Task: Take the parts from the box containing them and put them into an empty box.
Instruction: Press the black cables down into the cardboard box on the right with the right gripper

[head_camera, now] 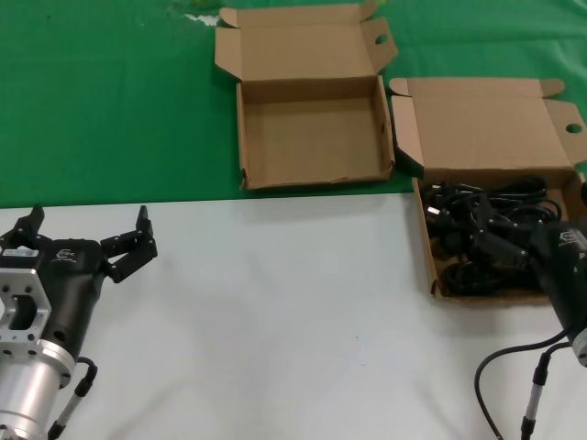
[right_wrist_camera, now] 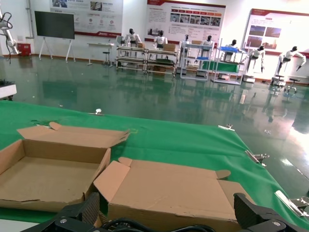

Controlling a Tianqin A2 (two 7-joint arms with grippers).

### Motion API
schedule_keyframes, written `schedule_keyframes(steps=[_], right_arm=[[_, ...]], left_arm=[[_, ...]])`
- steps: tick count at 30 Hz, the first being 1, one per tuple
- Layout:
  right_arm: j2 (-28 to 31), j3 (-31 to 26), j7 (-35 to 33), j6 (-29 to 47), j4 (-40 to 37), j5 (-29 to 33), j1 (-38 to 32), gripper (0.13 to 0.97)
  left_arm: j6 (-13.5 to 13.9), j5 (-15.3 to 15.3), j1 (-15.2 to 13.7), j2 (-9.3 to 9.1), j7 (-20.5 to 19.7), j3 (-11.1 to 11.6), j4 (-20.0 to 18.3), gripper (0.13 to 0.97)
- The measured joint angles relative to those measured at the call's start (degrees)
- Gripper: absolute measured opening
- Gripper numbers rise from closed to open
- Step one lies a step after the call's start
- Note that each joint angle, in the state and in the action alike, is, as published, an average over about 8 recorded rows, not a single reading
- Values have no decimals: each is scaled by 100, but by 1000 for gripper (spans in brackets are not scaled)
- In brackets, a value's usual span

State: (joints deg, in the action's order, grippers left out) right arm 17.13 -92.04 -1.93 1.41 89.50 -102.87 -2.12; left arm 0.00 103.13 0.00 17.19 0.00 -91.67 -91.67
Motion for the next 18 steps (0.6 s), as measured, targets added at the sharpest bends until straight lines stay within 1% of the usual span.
schedule_keyframes(steps=[18], right_arm=[[0, 0, 0, 0, 0, 0, 0, 966]], left_arm=[[0, 0, 0, 0, 0, 0, 0, 966]])
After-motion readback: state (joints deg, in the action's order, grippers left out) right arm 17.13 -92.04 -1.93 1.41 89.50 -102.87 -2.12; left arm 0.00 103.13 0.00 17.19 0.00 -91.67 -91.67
